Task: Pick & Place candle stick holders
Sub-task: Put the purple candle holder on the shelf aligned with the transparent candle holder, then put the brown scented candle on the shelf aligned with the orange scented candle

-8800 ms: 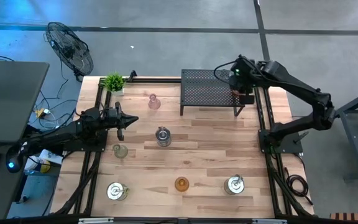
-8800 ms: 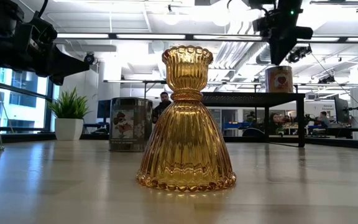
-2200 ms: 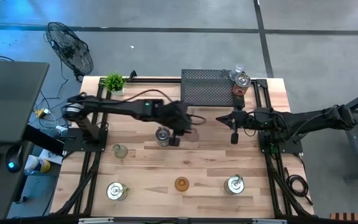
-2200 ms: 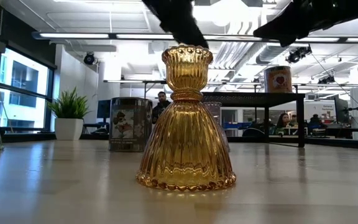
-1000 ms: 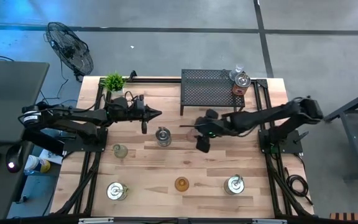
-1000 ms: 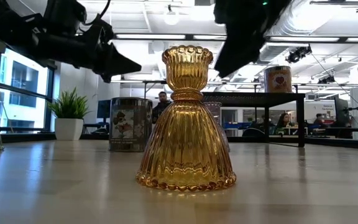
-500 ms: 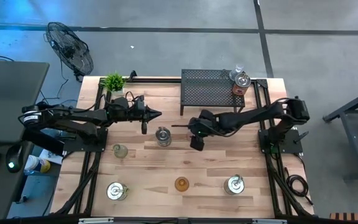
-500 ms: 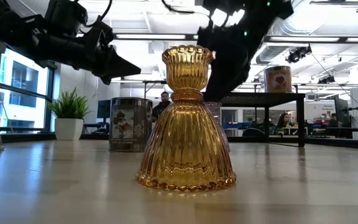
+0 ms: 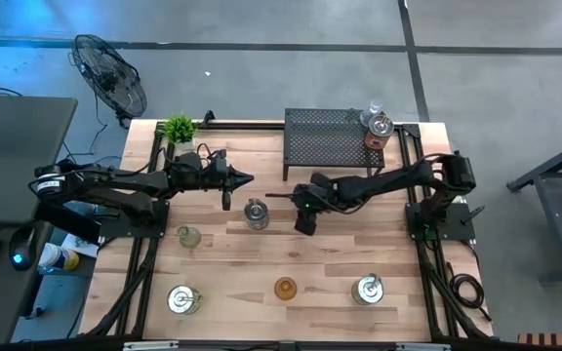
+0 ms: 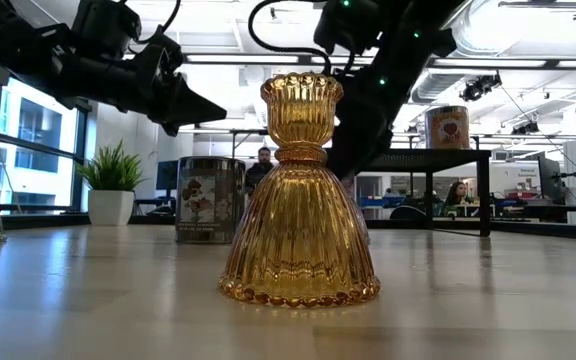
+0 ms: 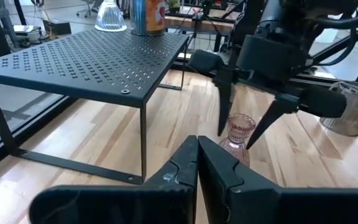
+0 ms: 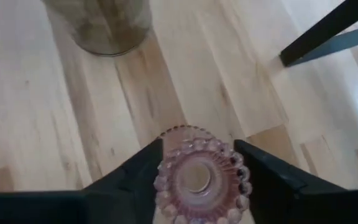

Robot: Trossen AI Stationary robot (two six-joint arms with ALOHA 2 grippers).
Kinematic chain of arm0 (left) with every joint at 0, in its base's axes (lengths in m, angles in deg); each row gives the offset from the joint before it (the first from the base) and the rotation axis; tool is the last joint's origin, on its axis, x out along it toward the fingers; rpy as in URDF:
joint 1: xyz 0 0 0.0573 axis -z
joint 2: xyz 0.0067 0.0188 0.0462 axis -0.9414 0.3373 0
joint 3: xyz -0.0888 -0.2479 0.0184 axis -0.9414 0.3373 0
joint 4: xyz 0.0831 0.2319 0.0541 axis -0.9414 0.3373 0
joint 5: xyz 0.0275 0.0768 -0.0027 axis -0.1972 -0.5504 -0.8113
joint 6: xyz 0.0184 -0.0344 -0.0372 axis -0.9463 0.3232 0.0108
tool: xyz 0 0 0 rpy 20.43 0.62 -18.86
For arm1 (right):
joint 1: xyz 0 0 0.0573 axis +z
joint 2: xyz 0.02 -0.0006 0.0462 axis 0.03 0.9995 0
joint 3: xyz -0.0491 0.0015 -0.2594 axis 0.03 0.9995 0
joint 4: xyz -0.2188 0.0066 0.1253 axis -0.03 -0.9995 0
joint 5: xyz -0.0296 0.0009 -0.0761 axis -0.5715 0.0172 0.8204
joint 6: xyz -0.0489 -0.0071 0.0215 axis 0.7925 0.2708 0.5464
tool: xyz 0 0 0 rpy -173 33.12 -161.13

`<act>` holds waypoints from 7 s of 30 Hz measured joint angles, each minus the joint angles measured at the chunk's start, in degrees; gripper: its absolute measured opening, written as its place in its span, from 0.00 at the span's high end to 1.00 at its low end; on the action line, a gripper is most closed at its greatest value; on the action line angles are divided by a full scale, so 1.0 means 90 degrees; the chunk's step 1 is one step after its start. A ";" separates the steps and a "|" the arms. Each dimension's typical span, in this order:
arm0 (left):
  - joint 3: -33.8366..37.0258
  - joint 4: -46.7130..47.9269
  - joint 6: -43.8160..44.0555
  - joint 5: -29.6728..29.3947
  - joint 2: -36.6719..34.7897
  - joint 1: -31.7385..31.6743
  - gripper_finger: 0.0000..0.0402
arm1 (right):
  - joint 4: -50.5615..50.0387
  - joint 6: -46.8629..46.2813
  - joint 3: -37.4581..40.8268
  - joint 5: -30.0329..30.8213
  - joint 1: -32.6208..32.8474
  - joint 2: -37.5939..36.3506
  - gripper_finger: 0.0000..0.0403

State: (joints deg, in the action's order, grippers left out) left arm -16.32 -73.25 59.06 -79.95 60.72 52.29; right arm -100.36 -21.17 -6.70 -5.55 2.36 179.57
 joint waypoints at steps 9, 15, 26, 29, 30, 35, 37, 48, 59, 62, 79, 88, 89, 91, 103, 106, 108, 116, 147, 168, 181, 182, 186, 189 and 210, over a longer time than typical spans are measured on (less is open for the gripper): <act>0.0000 0.0103 -0.0102 0.0010 0.0002 0.0000 0.99 | -0.0297 -0.0160 -0.0173 -0.0461 0.0012 -0.0156 0.62; 0.0000 0.0136 -0.0102 0.0012 0.0002 0.0000 0.99 | -0.1511 -0.0438 -0.1182 -0.0619 0.0034 -0.0663 0.61; -0.0003 0.0138 -0.0102 0.0007 0.0005 0.0000 0.99 | -0.4177 0.0358 -0.4520 0.0223 -0.1430 -0.0835 0.61; -0.0003 0.0138 -0.0100 0.0019 0.0005 0.0000 0.99 | -0.4595 0.0748 -0.4832 0.0192 -0.2294 -0.0835 0.61; -0.0003 0.0138 -0.0100 0.0052 0.0005 0.0000 0.99 | -0.4655 0.0867 -0.4840 0.0134 -0.2583 -0.0835 0.61; -0.0003 0.0137 -0.0102 0.0078 0.0005 0.0000 0.99 | -0.4579 0.1407 -0.4364 -0.0318 -0.3860 -0.0825 0.60; -0.0003 0.0134 -0.0104 0.0078 0.0005 0.0000 0.99 | -0.4306 0.1596 -0.4076 -0.0479 -0.4203 -0.0825 0.60; -0.0003 0.0075 -0.0114 0.0077 0.0005 0.0000 0.99 | -0.3305 0.2332 -0.3074 -0.1000 -0.5127 -0.0818 0.60; -0.0005 0.0078 -0.0114 0.0073 0.0005 0.0000 0.99 | -0.2864 0.2737 -0.2596 -0.1031 -0.5379 -0.0810 0.60; -0.0005 0.0080 -0.0114 0.0073 0.0005 0.0000 0.99 | -0.2758 0.2810 -0.2594 -0.1030 -0.5379 -0.0808 0.60; -0.0007 0.0085 -0.0109 0.0073 0.0005 0.0002 0.99 | -0.2695 0.2841 -0.2594 -0.1185 -0.5458 -0.0808 0.59; -0.0007 0.0087 -0.0102 0.0073 0.0005 0.0000 0.99 | -0.2735 0.2841 -0.2594 -0.1299 -0.5588 -0.0808 0.60; -0.0007 0.0087 -0.0102 0.0073 0.0005 0.0000 0.99 | -0.2739 0.2843 -0.2595 -0.1319 -0.5586 -0.0808 0.59; -0.0007 0.0087 -0.0102 0.0073 0.0005 0.0000 0.99 | -0.2768 0.2846 -0.2596 -0.1271 -0.5583 -0.0801 0.58; -0.0007 0.0091 -0.0100 0.0110 0.0005 0.0005 0.99 | -0.2847 0.2892 -0.2596 -0.1212 -0.5637 -0.0716 0.57; -0.0007 0.0090 -0.0100 0.0112 0.0005 0.0005 0.99 | -0.2857 0.2894 -0.2599 -0.1214 -0.5637 -0.0716 0.55; -0.0007 0.0090 -0.0100 0.0116 0.0005 0.0005 0.99 | -0.2842 0.2894 -0.2601 -0.1214 -0.5637 -0.0716 0.55; -0.0007 0.0090 -0.0098 0.0123 0.0005 0.0005 0.99 | -0.2659 0.2897 -0.2601 -0.1175 -0.5637 -0.0716 0.53; -0.0015 0.0273 -0.0633 0.0661 -0.0008 0.0404 0.99 | -0.0730 0.1601 0.1074 -0.0023 -0.1695 -0.5298 0.93; -0.2276 0.5491 -0.0605 -0.1881 0.0685 0.2980 0.63 | 0.0996 0.1562 0.2820 0.0227 -0.0469 -0.5857 0.99; -0.2300 0.5416 -0.0969 -0.2331 0.1224 0.2992 0.89 | 0.0993 0.1732 0.2820 0.0194 -0.0469 -0.5857 1.00; -0.2300 0.5402 -0.1049 -0.2303 0.1224 0.3024 0.94 | 0.0993 0.1747 0.2820 0.0192 -0.0469 -0.5857 1.00; -0.2441 0.5502 -0.1381 -0.2166 0.1246 0.3054 0.97 | 0.0992 0.1864 0.2820 0.0192 -0.0469 -0.5857 1.00; -0.2686 0.5596 -0.1647 -0.1908 0.1256 0.3045 0.98 | 0.0993 0.1872 0.2820 0.0192 -0.0469 -0.5857 1.00; -0.5533 0.4367 -0.3130 -0.0935 0.4191 0.2396 1.00 | 0.1036 0.1891 0.2817 -0.0117 -0.0469 -0.5857 1.00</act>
State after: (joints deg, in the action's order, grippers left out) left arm -66.12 -33.95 30.89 -88.36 98.43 73.85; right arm -91.03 -4.15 18.65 -6.61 -1.85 126.86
